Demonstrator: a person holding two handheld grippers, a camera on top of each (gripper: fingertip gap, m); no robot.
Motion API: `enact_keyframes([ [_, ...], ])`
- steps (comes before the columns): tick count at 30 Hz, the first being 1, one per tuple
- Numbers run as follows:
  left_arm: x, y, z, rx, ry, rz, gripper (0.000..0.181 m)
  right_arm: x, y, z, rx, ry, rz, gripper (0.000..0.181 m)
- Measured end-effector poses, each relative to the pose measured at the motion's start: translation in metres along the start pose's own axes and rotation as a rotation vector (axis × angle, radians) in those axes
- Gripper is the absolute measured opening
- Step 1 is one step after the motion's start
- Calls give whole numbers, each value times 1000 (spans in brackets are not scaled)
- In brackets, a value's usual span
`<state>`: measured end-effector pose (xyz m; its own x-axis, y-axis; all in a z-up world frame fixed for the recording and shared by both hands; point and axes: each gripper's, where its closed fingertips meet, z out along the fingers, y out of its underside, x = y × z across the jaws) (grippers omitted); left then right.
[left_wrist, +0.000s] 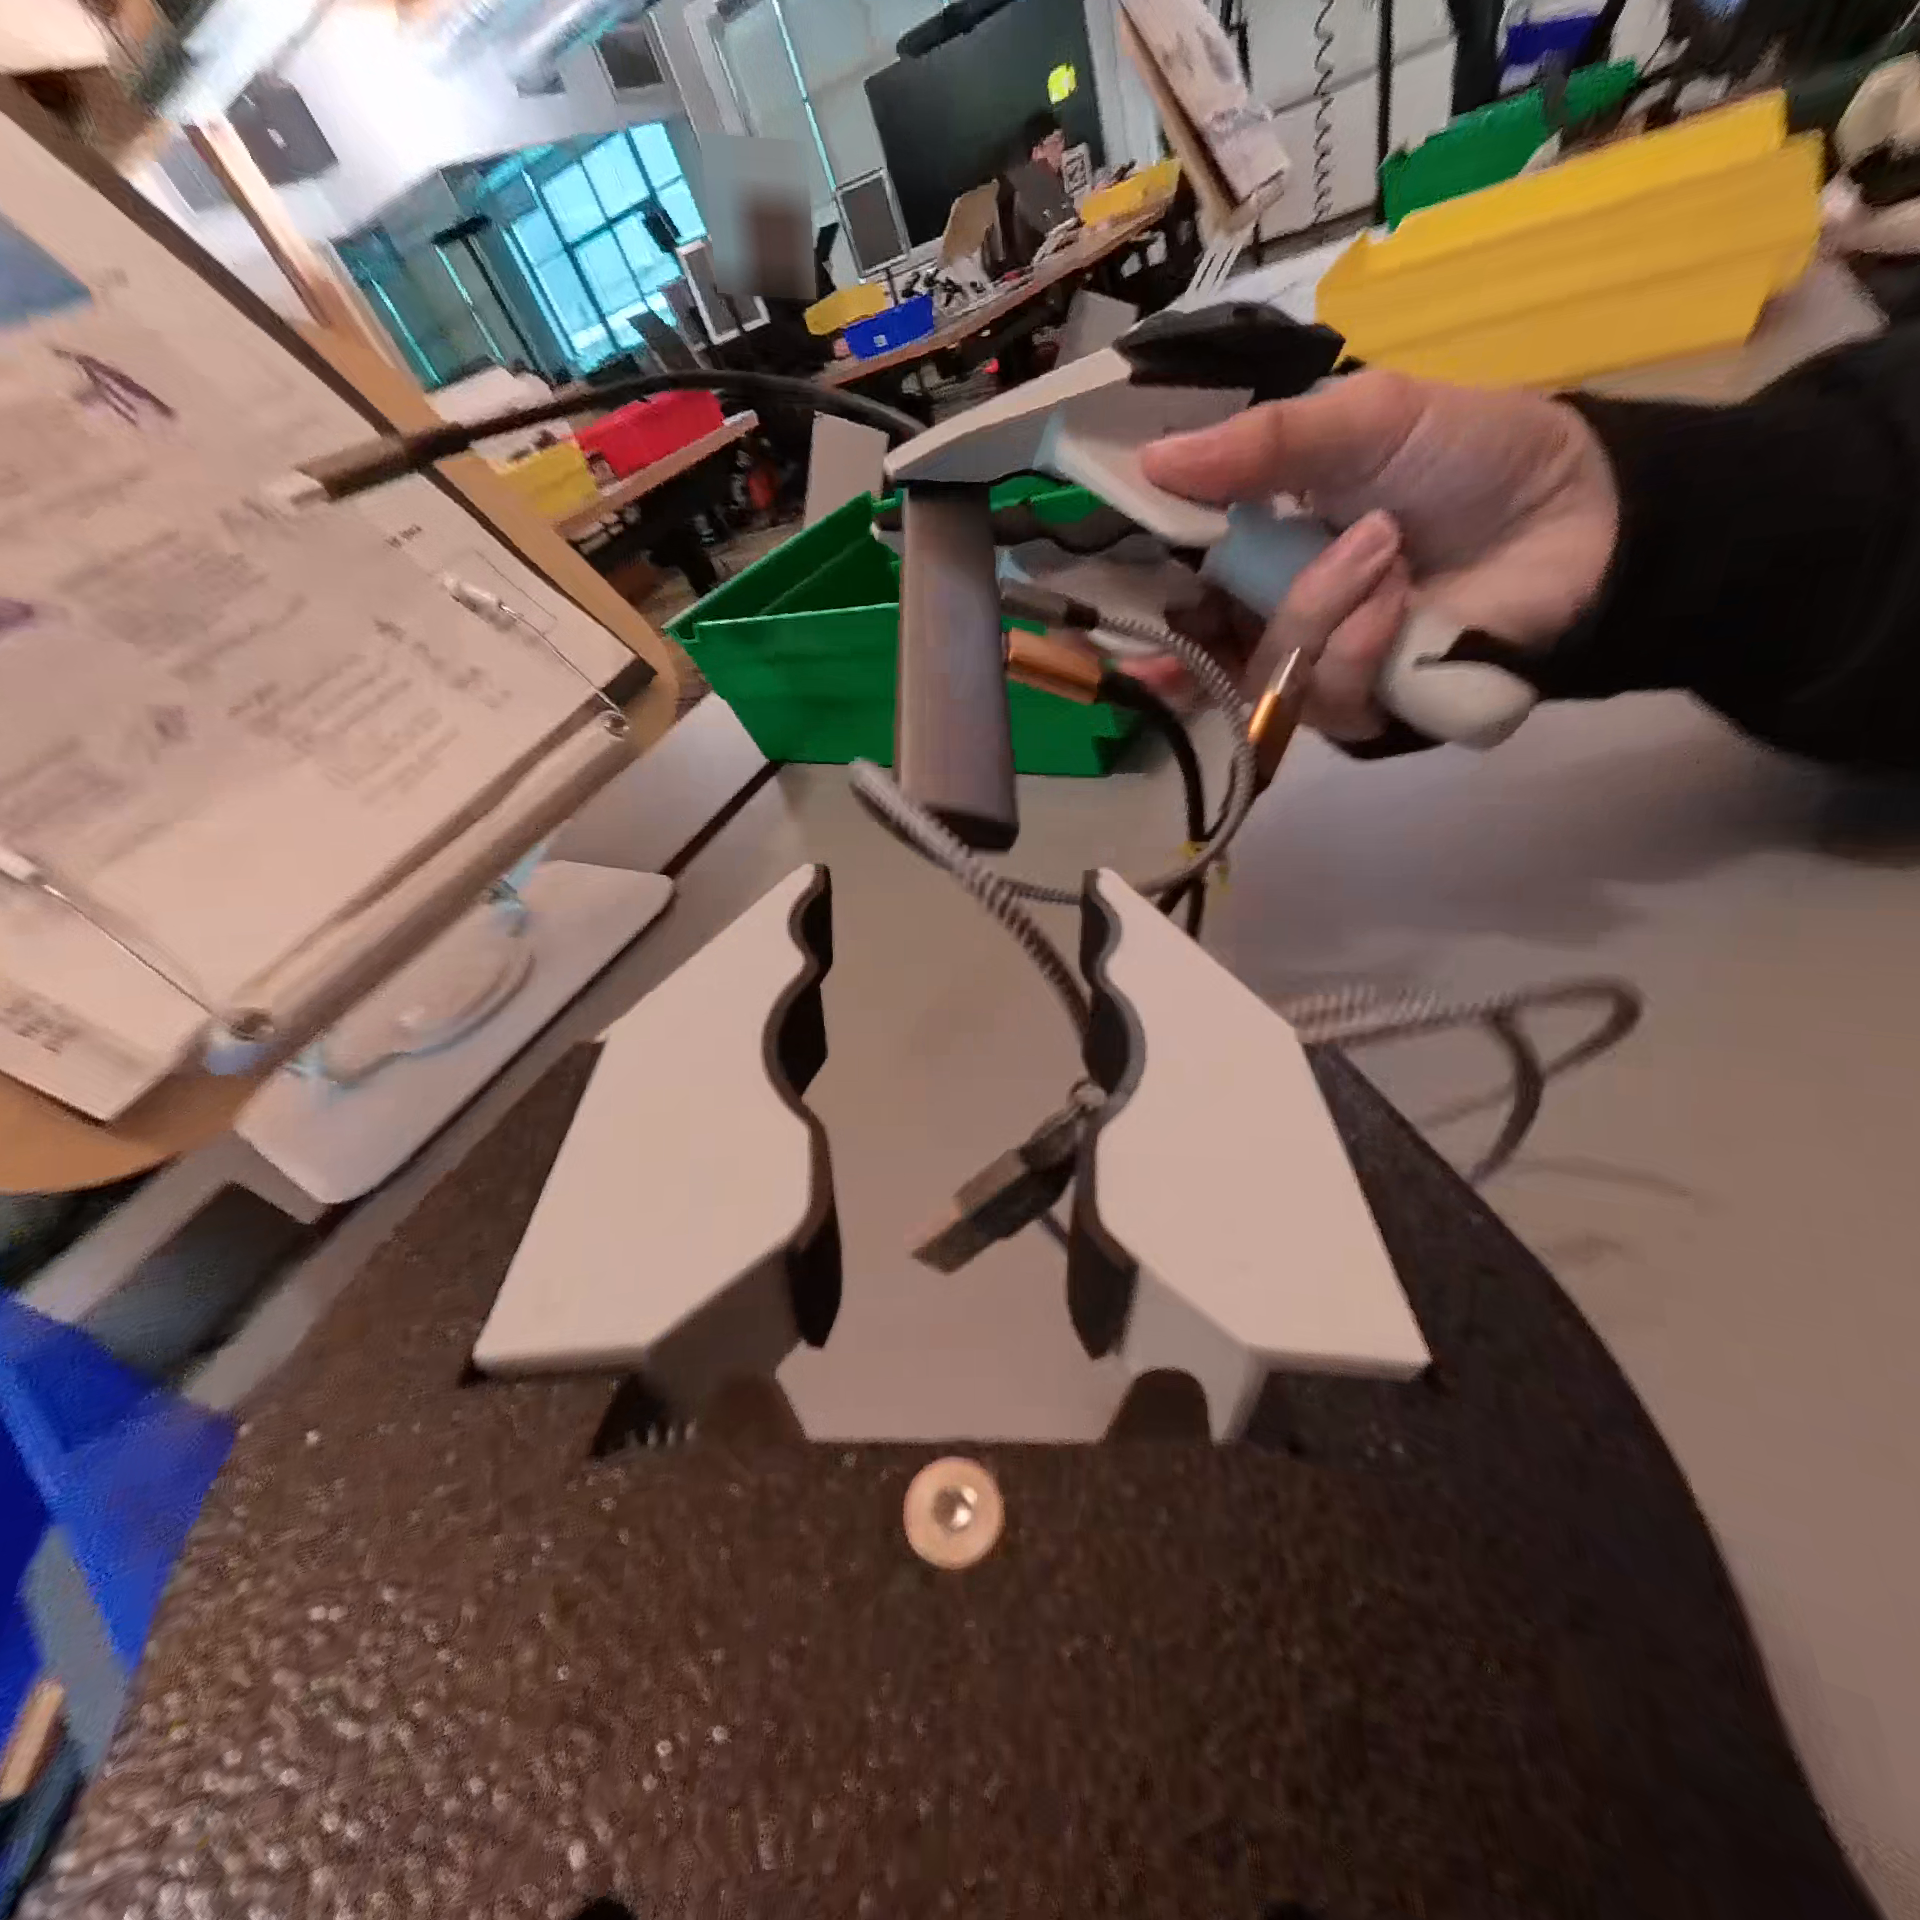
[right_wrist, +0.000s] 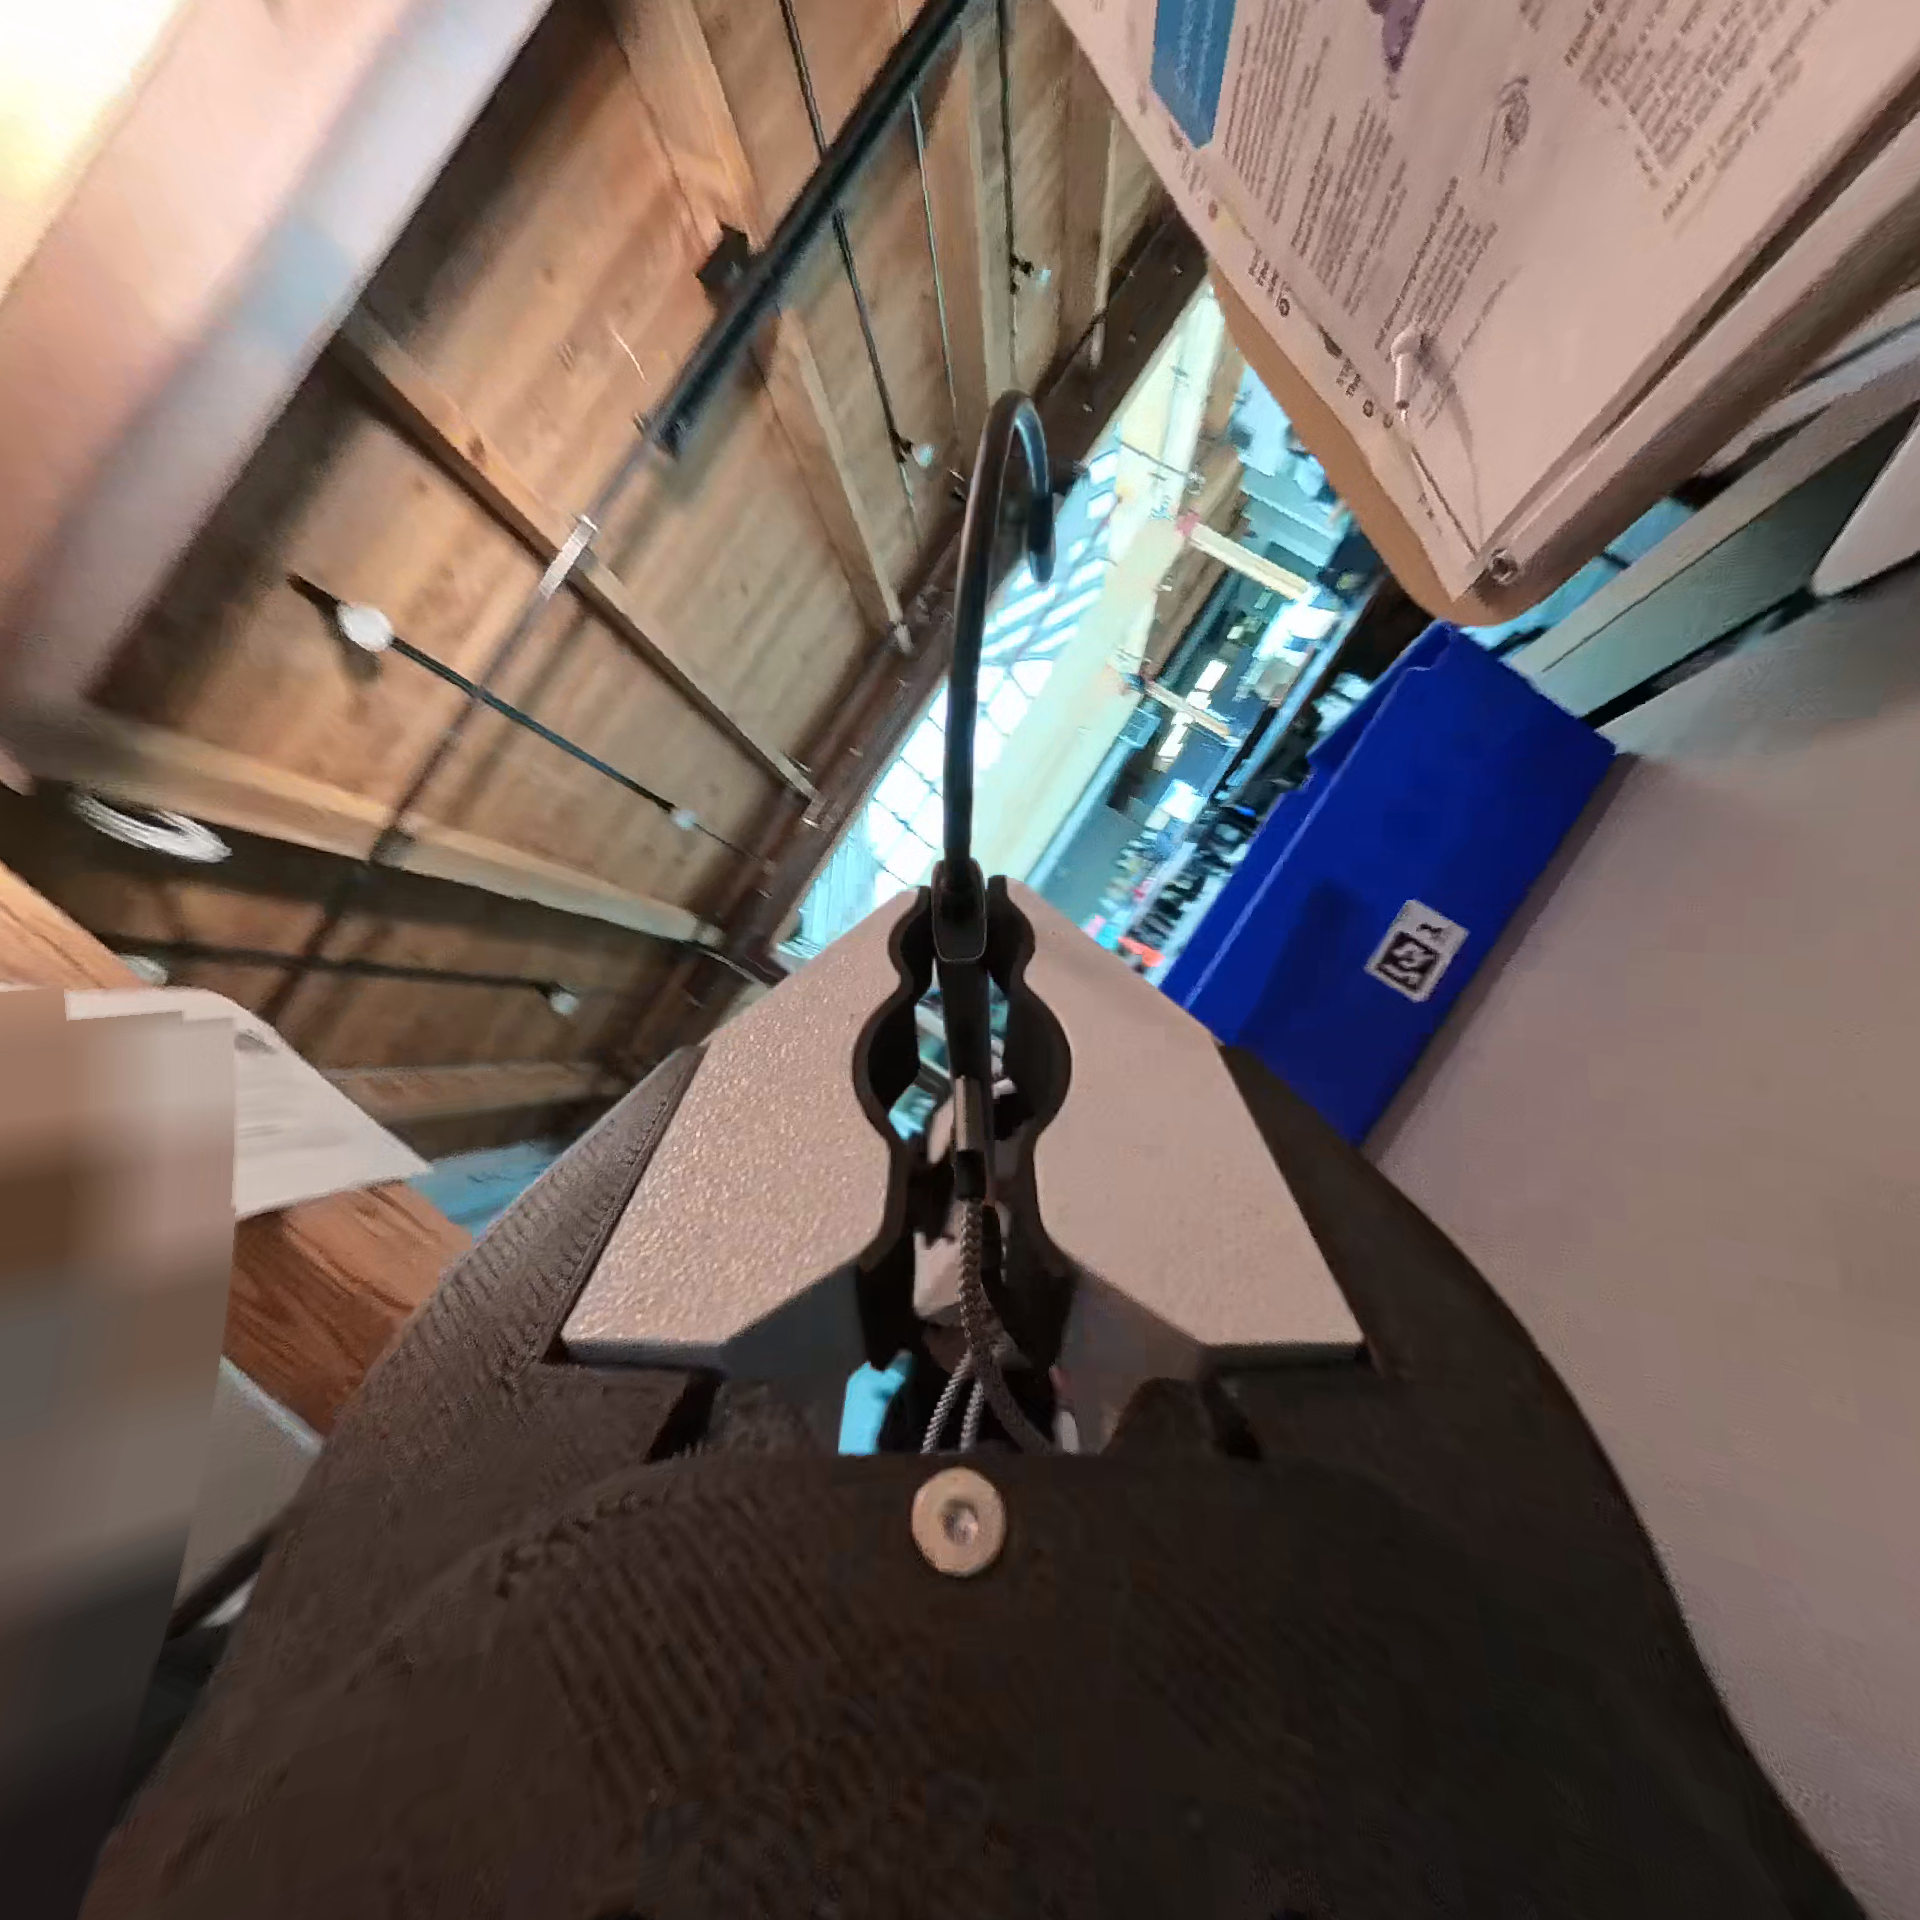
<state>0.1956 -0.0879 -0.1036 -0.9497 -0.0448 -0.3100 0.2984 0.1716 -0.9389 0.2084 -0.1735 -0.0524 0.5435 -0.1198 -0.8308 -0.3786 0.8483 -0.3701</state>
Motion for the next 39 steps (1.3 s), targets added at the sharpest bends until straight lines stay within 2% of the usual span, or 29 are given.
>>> enact_keyframes([
  [2, -2, 7, 2, -39, -35, 65, 39, 2, 0, -6, 12, -36, 78, 8],
  [5, -28, 30, 3, -157, -188, 23, 28, 11, 7, -8, -20, -40, 126, 8],
  [7, -41, 47, -1, -219, -241, -79, 34, 12, 8, -8, -27, -41, 132, 8],
  [9, -52, 64, -6, -270, -285, -270, 43, 11, 8, -8, -27, -45, 131, 8],
  [10, -51, 67, -5, -266, -255, -337, 49, 14, 7, -9, -14, -32, 130, 8],
  [13, -39, 48, -5, -176, -129, -325, 66, 25, 0, -13, 45, 13, 145, 8],
  [16, -34, 13, -8, -35, -131, -164, 58, 35, -8, -18, 111, 51, 169, 8],
  [19, -15, -16, -7, 84, -128, 35, 52, 38, -6, -17, 112, 48, 194, 8],
  [22, 1, -12, 3, 41, -118, 182, 52, 36, 5, -11, 68, 27, 215, 8],
  [26, 4, -8, 9, 9, -162, 313, 44, 23, 22, -1, -11, -27, 217, 8],
  [29, 10, -12, 11, 33, -162, 346, 24, 19, 27, 3, -22, -45, 216, 8],
  [36, 12, -24, 10, 101, -197, 291, 21, 18, 26, 4, 5, -76, 232, 9],
  [39, 8, -24, 11, 102, -213, 213, 21, 19, 25, 4, 23, -79, 237, 8],
])
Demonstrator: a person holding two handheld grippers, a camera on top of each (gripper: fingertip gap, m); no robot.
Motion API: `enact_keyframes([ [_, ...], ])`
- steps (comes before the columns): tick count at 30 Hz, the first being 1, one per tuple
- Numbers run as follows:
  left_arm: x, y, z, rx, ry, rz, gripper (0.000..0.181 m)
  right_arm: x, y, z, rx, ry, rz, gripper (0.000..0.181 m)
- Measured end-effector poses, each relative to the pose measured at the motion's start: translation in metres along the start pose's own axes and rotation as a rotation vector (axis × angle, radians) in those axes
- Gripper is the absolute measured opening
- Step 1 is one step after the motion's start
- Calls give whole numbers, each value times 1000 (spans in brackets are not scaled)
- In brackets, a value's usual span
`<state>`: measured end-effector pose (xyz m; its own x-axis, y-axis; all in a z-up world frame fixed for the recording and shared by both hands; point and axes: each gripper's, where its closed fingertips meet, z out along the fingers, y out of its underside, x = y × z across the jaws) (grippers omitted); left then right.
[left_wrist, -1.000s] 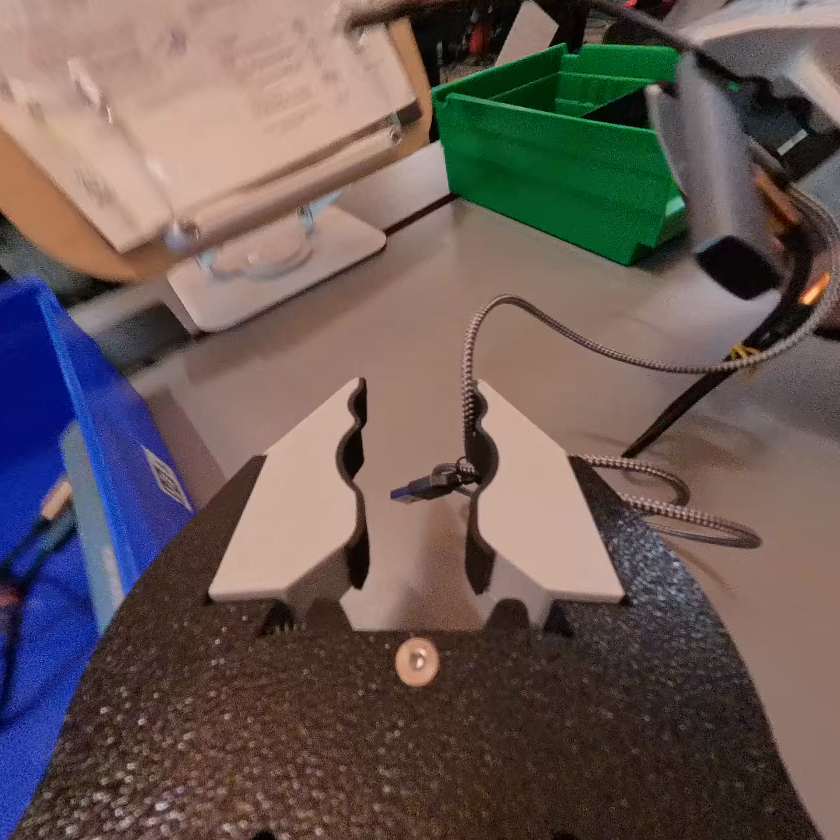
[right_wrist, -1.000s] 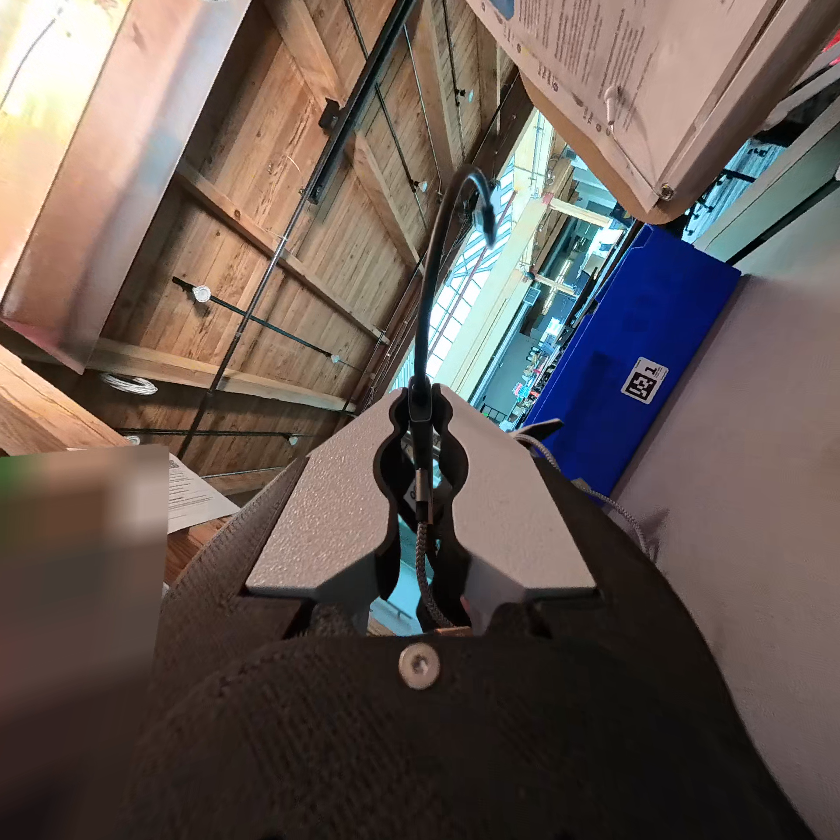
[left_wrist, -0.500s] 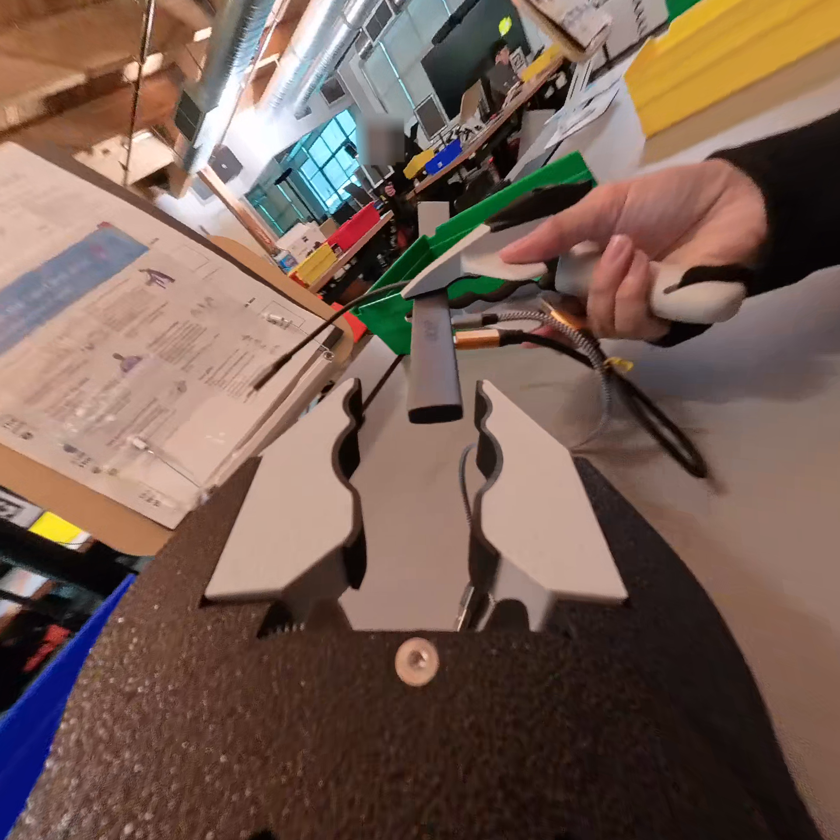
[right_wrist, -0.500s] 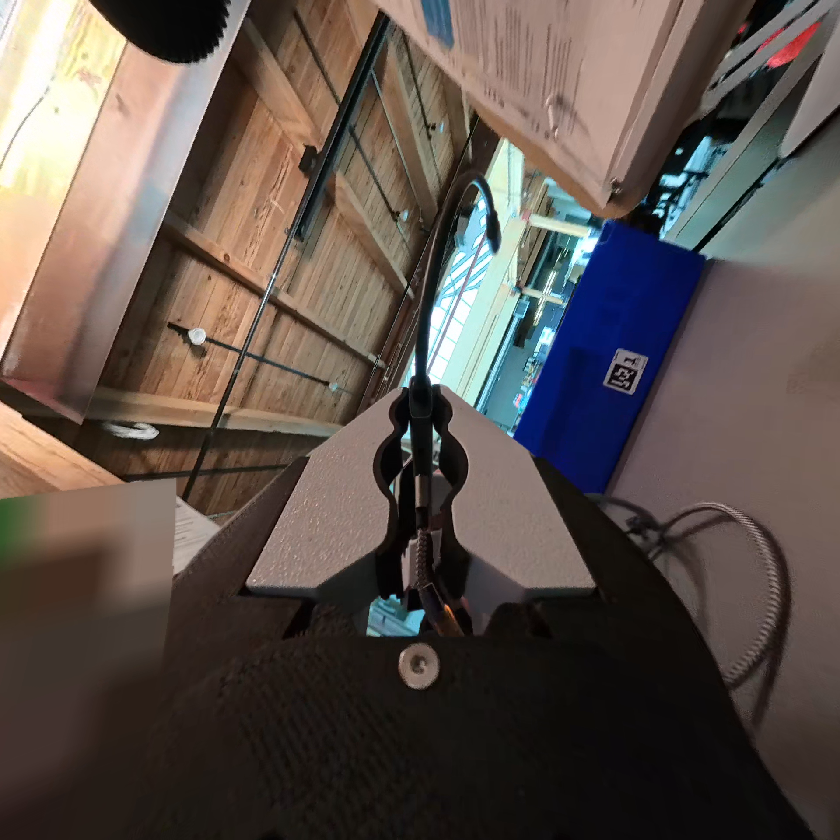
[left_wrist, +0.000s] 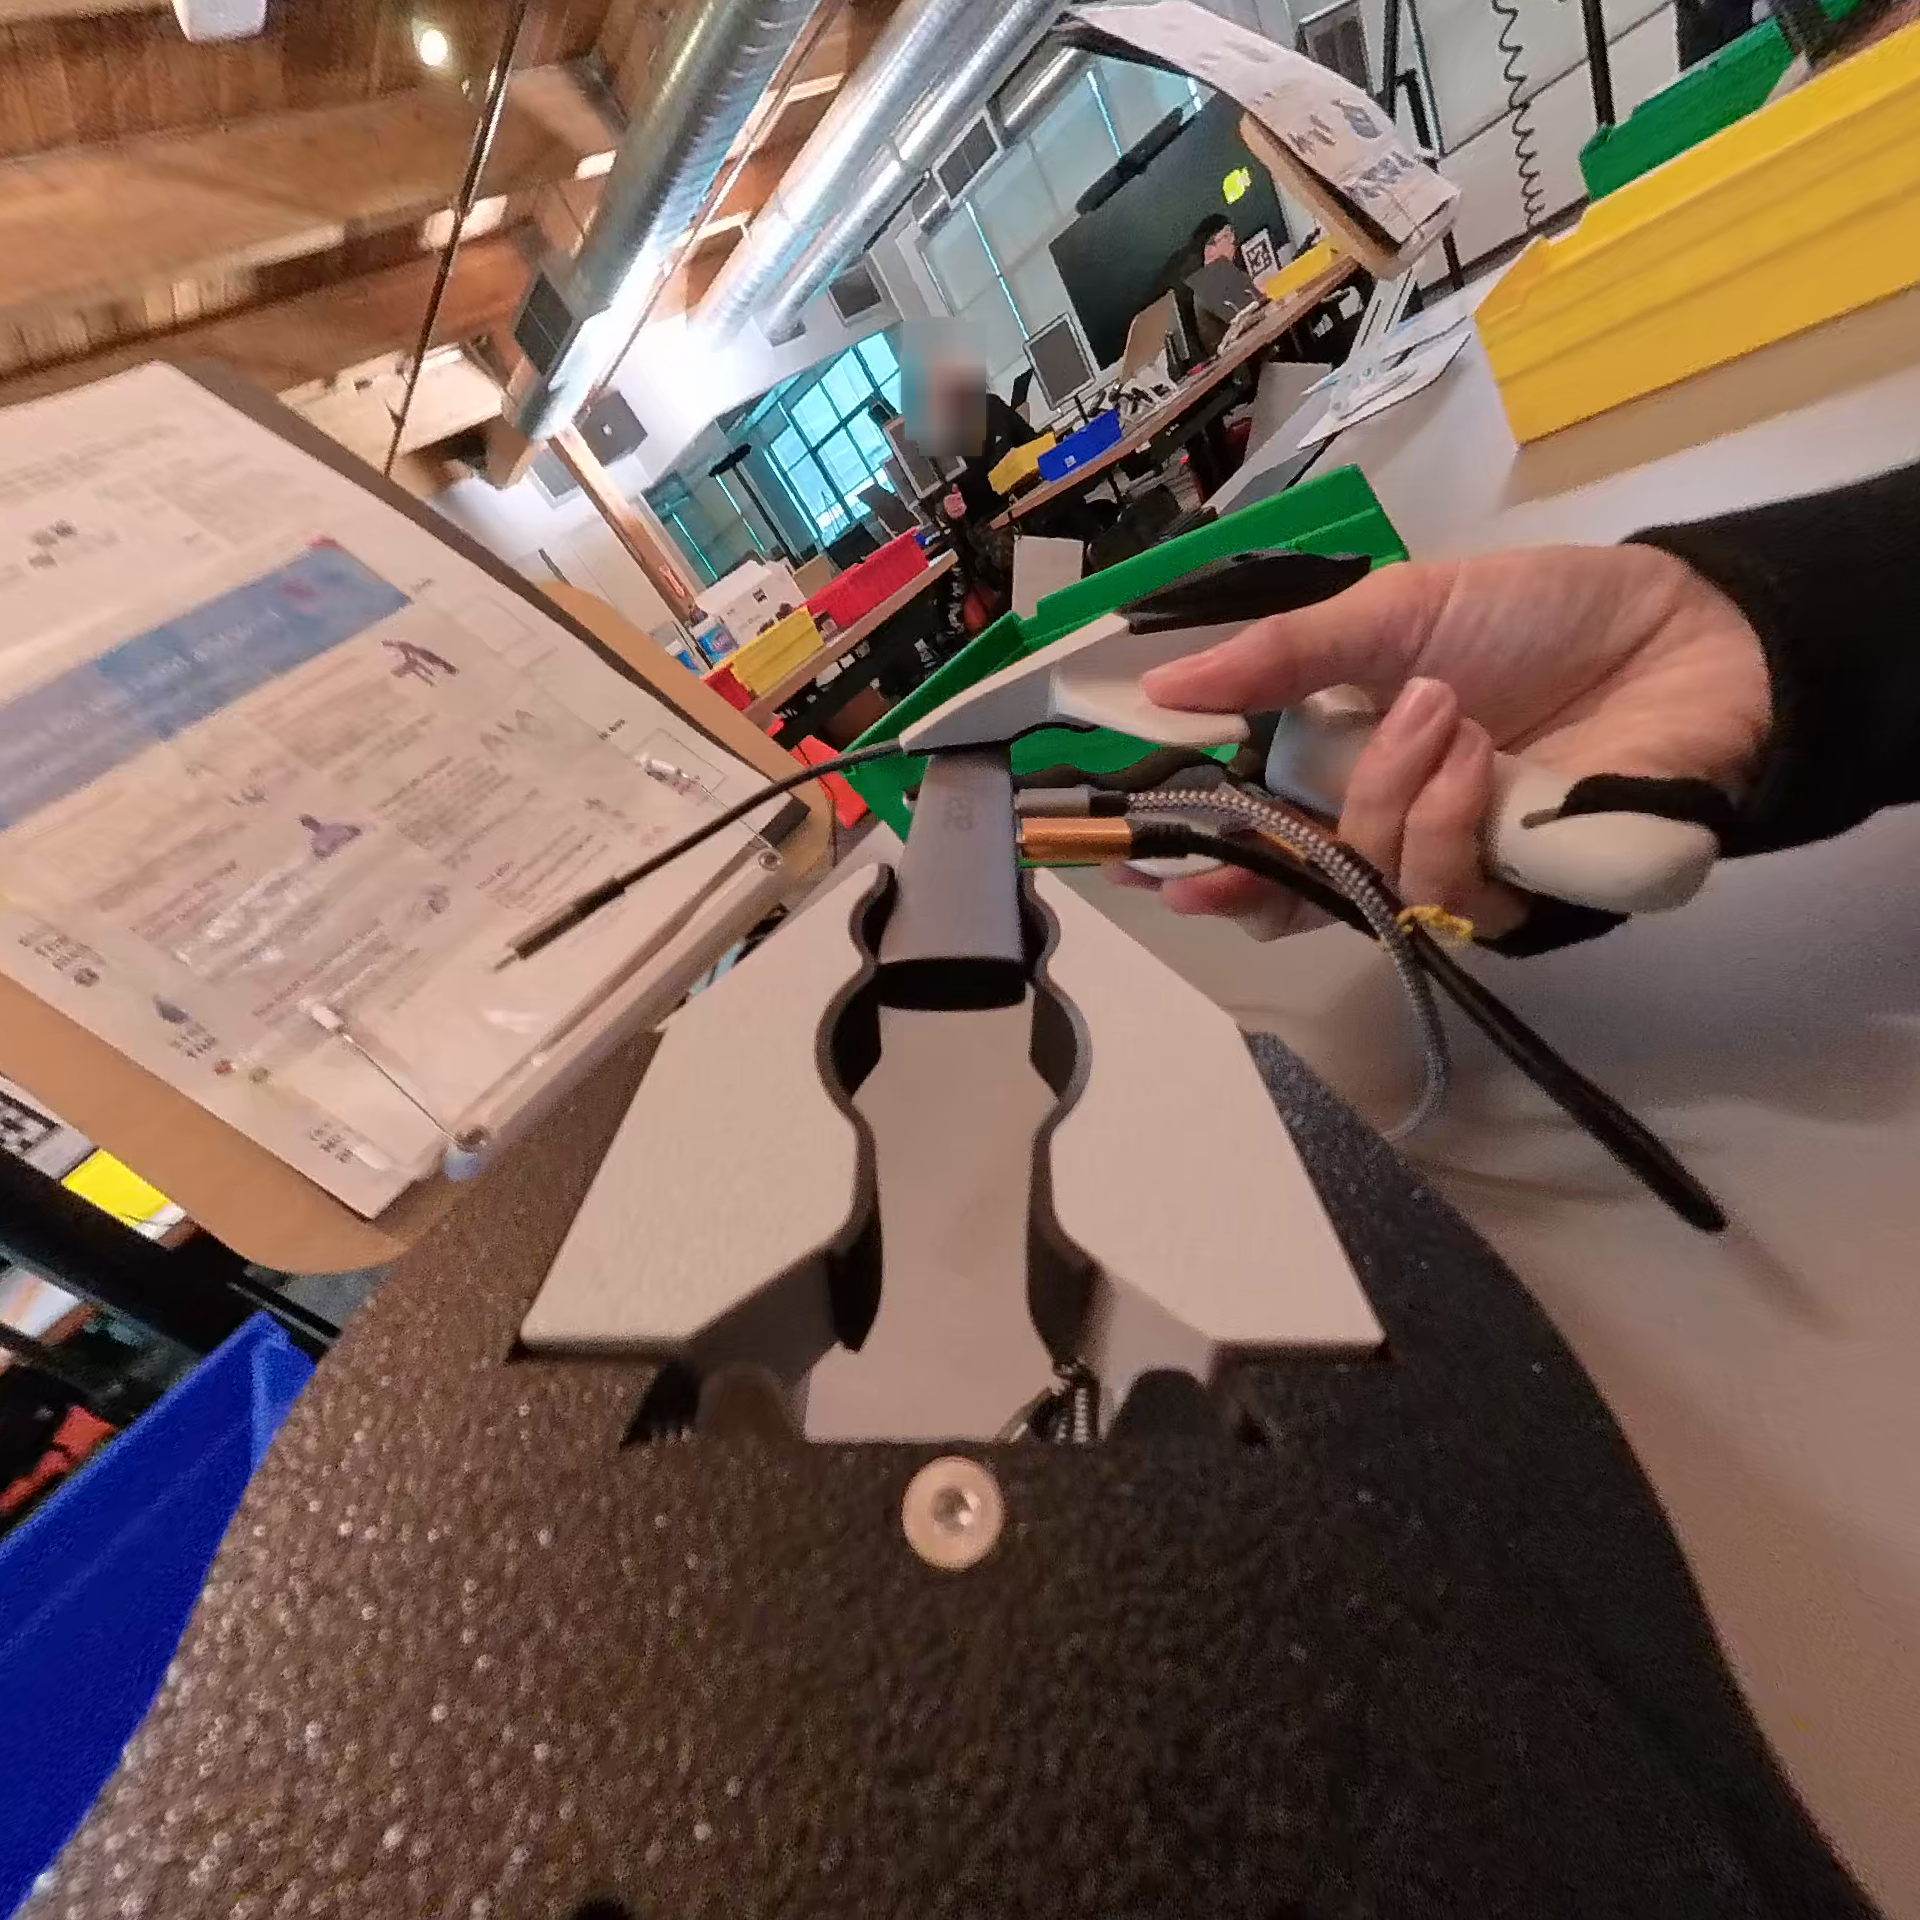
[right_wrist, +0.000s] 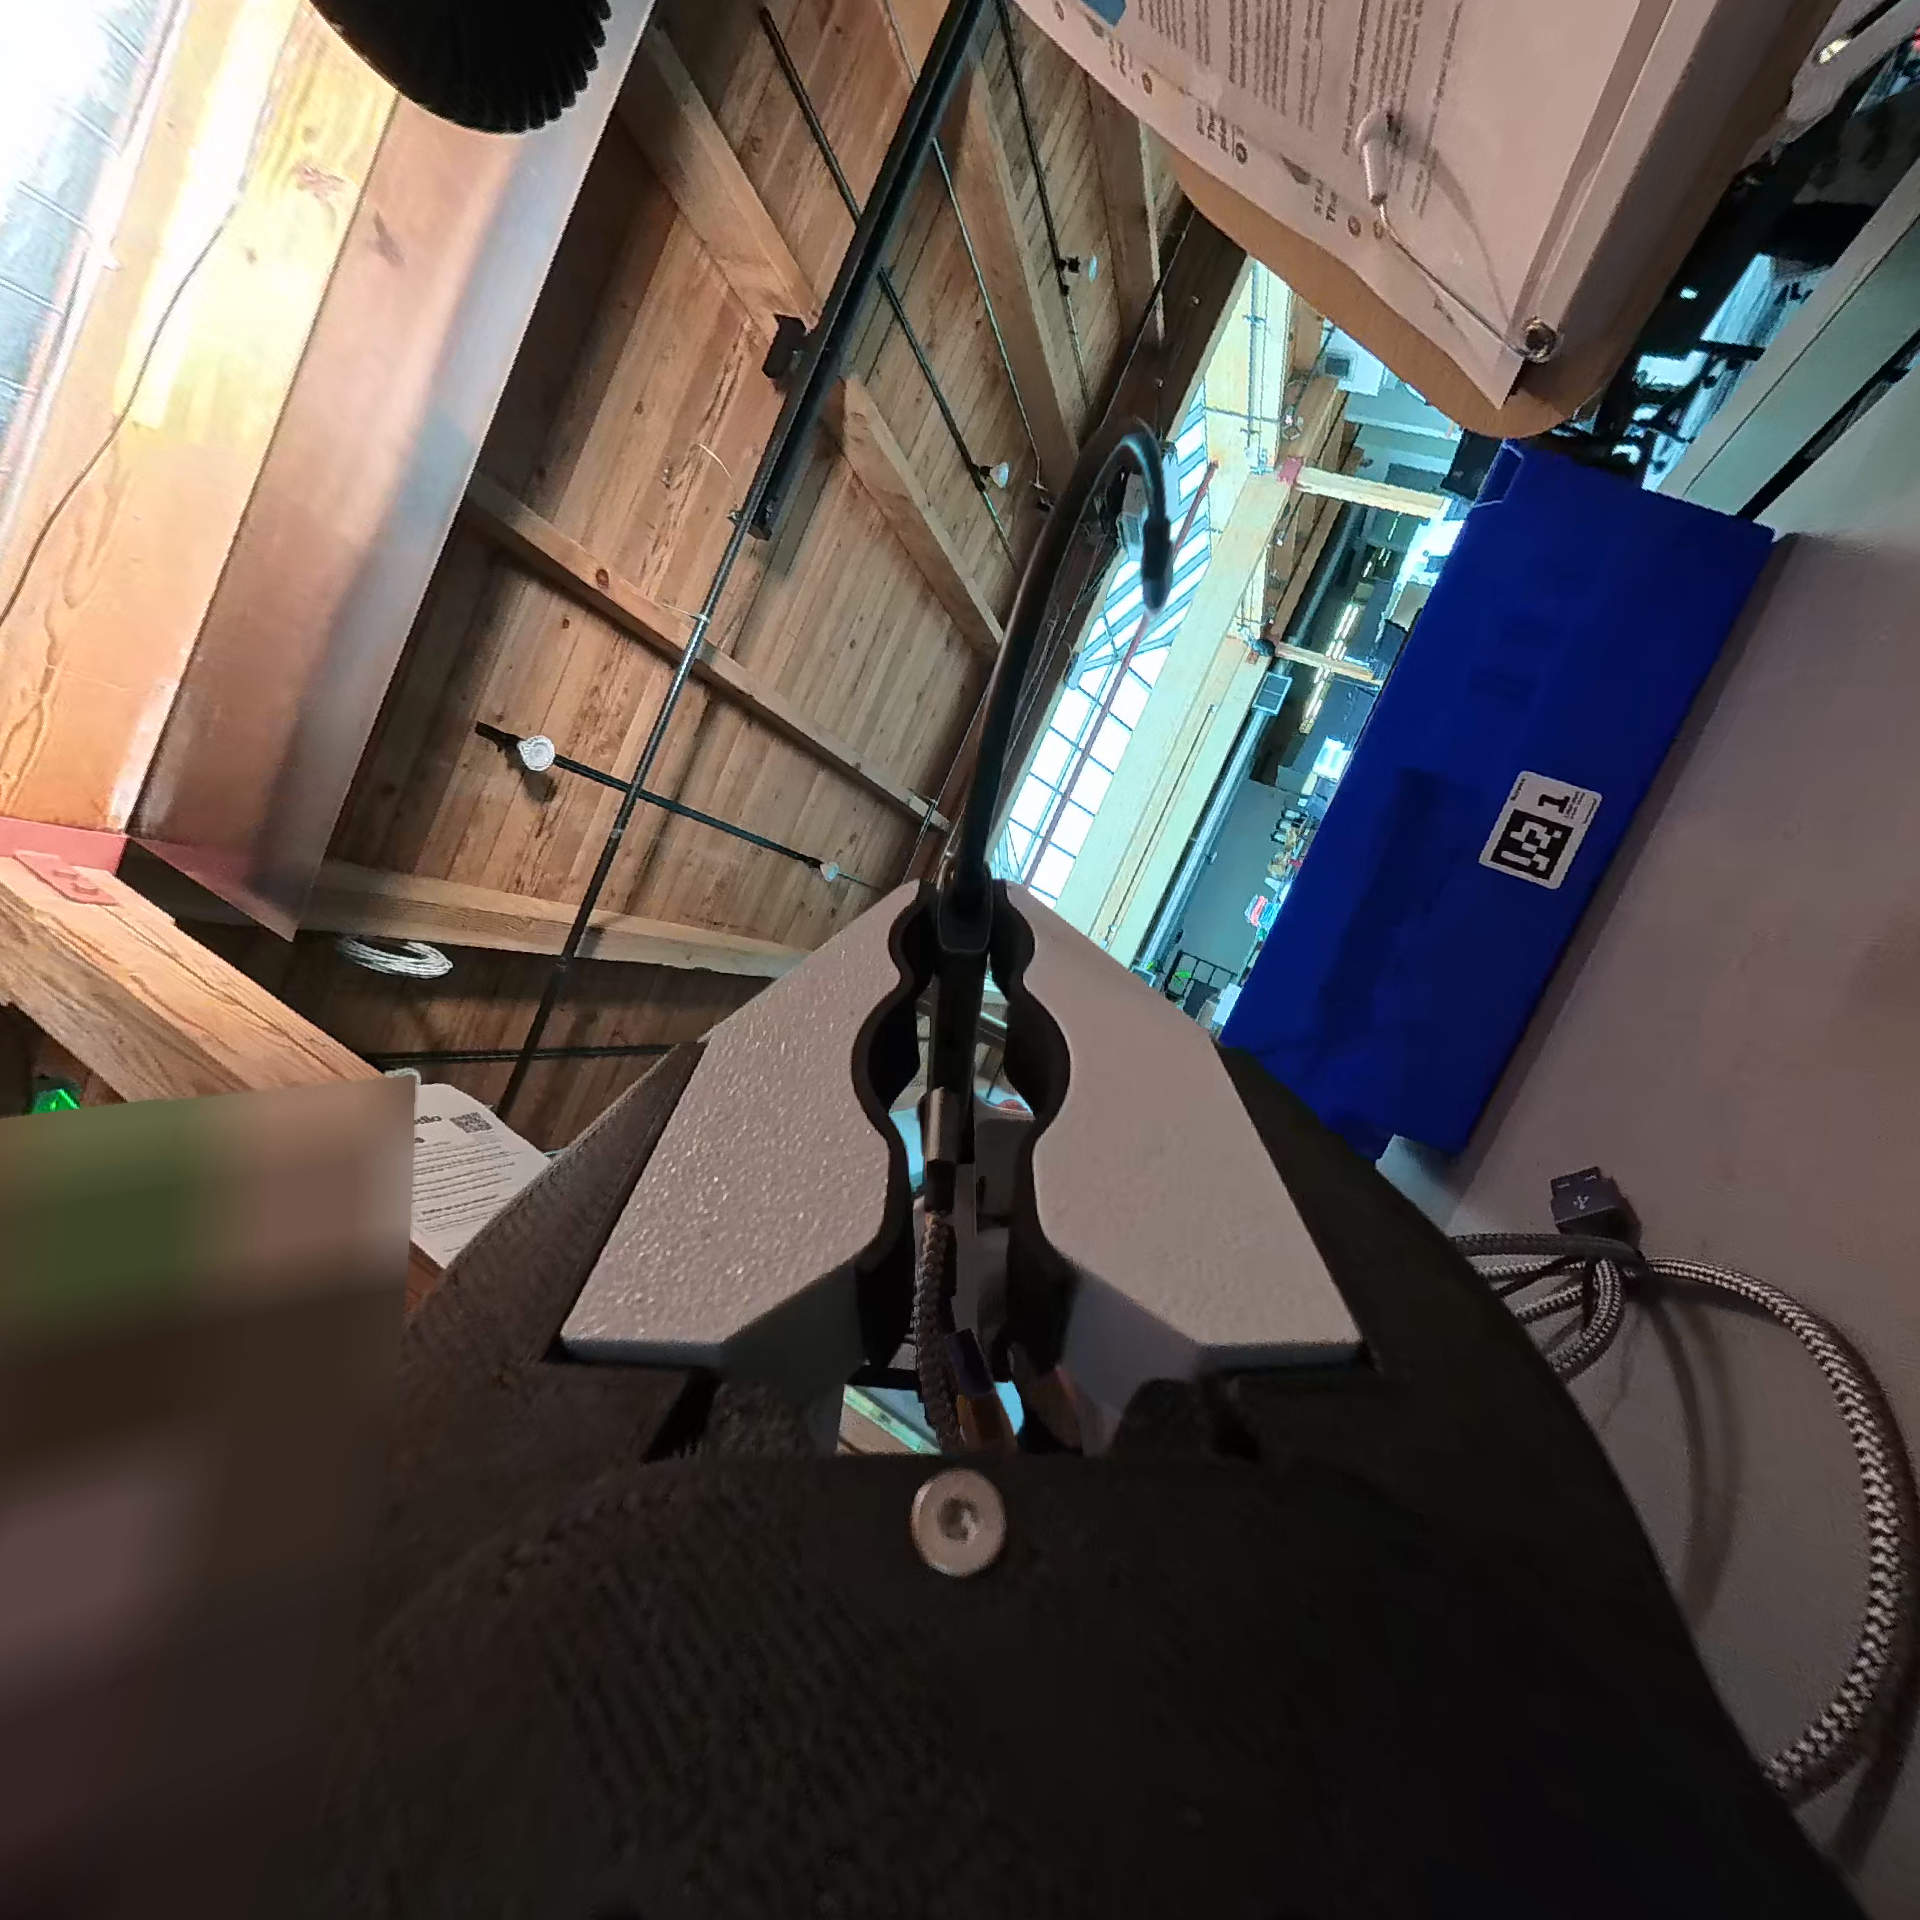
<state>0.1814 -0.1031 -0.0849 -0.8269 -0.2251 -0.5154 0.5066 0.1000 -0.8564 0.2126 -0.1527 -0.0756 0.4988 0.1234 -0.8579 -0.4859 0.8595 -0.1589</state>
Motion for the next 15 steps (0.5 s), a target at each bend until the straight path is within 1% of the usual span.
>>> enact_keyframes([
  [2, -2, 2, 1, -8, -4, -47, 22, 0, 0, 0, 2, 1, -6, 8],
  [6, -5, 3, 0, -5, -7, -84, 22, -1, 1, 1, 2, 2, -14, 8],
  [10, -2, 6, 2, -23, 6, -85, 22, -1, -1, 0, 9, 5, -2, 8],
  [15, -1, 7, 3, -25, -14, -36, 22, -1, -1, 0, 10, 4, 6, 8],
])
